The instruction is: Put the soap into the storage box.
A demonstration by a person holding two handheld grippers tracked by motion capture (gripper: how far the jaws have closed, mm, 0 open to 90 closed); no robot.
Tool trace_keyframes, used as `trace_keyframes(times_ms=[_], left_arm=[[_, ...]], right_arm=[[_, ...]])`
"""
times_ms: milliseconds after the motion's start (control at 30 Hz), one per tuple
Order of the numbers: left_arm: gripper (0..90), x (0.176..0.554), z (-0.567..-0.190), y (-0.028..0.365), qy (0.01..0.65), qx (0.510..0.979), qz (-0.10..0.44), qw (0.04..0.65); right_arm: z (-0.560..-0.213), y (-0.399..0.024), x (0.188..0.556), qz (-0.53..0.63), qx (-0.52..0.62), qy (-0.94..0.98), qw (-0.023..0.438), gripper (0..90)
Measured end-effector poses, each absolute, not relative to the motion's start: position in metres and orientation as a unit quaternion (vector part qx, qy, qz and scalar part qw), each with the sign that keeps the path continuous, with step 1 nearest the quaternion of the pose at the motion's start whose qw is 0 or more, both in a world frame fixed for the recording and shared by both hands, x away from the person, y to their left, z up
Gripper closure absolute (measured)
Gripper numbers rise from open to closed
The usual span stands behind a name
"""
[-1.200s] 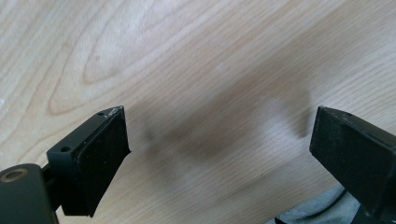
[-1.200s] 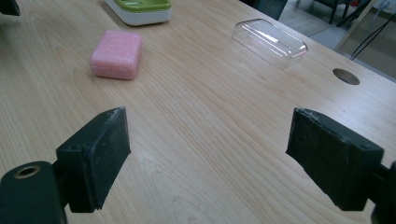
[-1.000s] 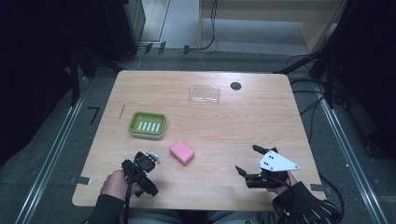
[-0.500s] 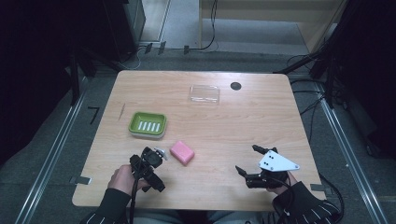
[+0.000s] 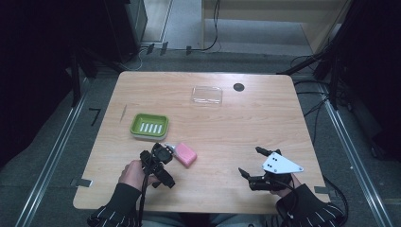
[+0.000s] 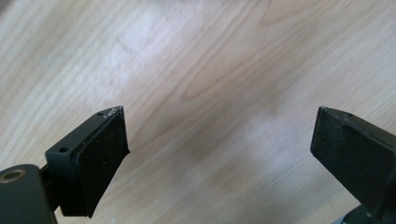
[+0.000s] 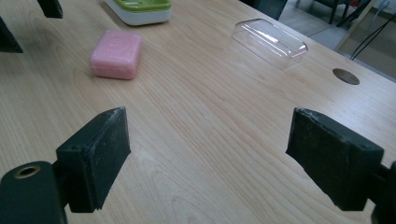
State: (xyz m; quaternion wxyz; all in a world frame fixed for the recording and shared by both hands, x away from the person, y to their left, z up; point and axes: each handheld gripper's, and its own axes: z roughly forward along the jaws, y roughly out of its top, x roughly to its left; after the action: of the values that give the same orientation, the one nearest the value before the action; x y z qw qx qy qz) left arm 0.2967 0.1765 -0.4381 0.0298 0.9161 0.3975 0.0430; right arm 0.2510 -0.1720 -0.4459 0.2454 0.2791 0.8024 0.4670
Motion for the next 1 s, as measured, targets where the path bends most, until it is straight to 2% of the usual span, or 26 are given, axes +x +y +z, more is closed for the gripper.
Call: trace_keyframes(times_ms=[1000], left_arm=[[3.4,0.334,-0.433,0.143,0.392,0.916,0.046,0.065]], right_arm=[[-0.446,-0.172,0.251,0.467,0.278,0.802,0.246,13.8]])
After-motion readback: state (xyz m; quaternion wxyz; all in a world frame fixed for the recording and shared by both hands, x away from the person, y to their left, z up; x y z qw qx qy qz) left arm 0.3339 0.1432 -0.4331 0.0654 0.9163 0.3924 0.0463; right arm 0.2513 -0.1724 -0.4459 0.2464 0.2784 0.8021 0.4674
